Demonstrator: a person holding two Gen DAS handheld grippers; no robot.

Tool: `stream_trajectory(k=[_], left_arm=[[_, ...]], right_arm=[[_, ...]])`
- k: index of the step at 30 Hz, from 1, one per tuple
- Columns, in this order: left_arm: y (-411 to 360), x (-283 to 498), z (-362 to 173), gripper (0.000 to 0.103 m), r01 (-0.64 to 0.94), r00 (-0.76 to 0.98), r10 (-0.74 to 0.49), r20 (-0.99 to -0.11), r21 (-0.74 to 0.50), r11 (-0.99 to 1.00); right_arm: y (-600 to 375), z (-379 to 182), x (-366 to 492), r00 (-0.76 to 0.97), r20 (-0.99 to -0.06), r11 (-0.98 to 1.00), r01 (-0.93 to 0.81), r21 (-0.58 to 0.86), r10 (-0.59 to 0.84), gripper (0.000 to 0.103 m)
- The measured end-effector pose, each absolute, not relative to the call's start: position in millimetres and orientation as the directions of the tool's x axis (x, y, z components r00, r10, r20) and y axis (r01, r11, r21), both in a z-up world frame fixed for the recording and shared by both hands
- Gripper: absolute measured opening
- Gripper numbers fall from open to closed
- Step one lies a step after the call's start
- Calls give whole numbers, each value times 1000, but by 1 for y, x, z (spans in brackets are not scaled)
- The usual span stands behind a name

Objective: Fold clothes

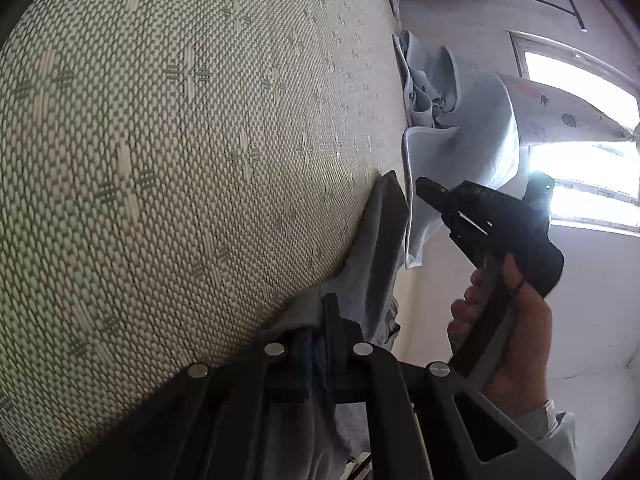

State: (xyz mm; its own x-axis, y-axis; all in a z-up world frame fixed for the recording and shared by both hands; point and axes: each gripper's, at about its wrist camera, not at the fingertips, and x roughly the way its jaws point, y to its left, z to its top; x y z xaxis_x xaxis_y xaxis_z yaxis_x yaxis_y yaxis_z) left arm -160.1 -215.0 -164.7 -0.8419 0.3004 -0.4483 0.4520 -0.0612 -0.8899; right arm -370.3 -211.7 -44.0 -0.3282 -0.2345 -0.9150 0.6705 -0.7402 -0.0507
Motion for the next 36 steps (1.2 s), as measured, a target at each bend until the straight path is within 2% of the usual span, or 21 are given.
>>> stream_trajectory(k=[6, 9, 15, 16, 18, 21, 22, 23, 24, 25, 26, 28, 29, 30, 32, 33, 34, 36], left_arm=[[-214, -161, -163, 4, 461, -837, 295, -460, -885, -71], [-213, -163, -161, 4, 463, -836, 288, -467, -882, -85], [-214, -163, -161, 4, 469, -833, 287, -474, -879, -88], [-214, -164, -160, 4, 471, -831, 287, -476, -877, -92], [-214, -164, -159, 4, 472, -828, 287, -481, -876, -105], [-213, -164, -158, 5, 471, -825, 290, -485, -874, -123], [-213, -164, -157, 5, 469, -824, 292, -485, -874, -128], [-213, -164, -157, 5, 467, -824, 294, -485, -874, -134], [-212, -164, -155, 6, 463, -823, 294, -486, -874, -148], [-212, -164, -153, 10, 458, -823, 294, -486, -874, -162], [-212, -162, -151, 13, 454, -824, 292, -486, -874, -172], [-212, -159, -145, 33, 441, -829, 288, -480, -877, -192], [-213, -157, -140, 39, 440, -829, 282, -483, -875, -204], [-213, -155, -136, 48, 438, -830, 275, -485, -873, -216], [-213, -150, -126, 69, 438, -836, 246, -490, -867, -237], [-214, -143, -119, 83, 449, -843, 199, -500, -857, -252], [-215, -137, -112, 87, 459, -848, 153, -507, -848, -266], [-220, -129, -102, 87, 445, -864, 116, -490, -850, -282]], right_arm=[[-213, -39, -347, -264, -922, -656, 754, -14, -284, 3], [-220, -53, -345, -227, -940, -635, 772, -14, -256, 2], [-222, -73, -373, -302, -932, -694, 715, -84, -200, 2], [-220, -66, -378, -331, -926, -707, 698, -111, -182, 2], [-204, -29, -382, -393, -886, -736, 671, -93, -246, 2], [-159, 36, -378, -473, -818, -759, 647, -70, -327, 11], [-139, 55, -374, -501, -795, -768, 636, -72, -341, 18], [-116, 76, -369, -537, -769, -780, 621, -80, -348, 33], [-83, 98, -365, -582, -736, -798, 595, -94, -347, 41], [-61, 111, -361, -610, -716, -810, 577, -107, -340, 50], [-33, 125, -358, -644, -694, -823, 552, -131, -322, 52], [21, 144, -353, -679, -680, -861, 489, -138, -277, 52], [48, 148, -354, -688, -679, -882, 454, -126, -257, 52], [79, 148, -353, -691, -684, -903, 415, -109, -234, 52], [131, 140, -349, -683, -704, -936, 344, -75, -195, 52], [153, 132, -353, -673, -717, -946, 318, -58, -182, 52], [170, 121, -356, -656, -735, -955, 293, -39, -171, 52], [205, 97, -361, -617, -772, -970, 241, -3, -151, 52]])
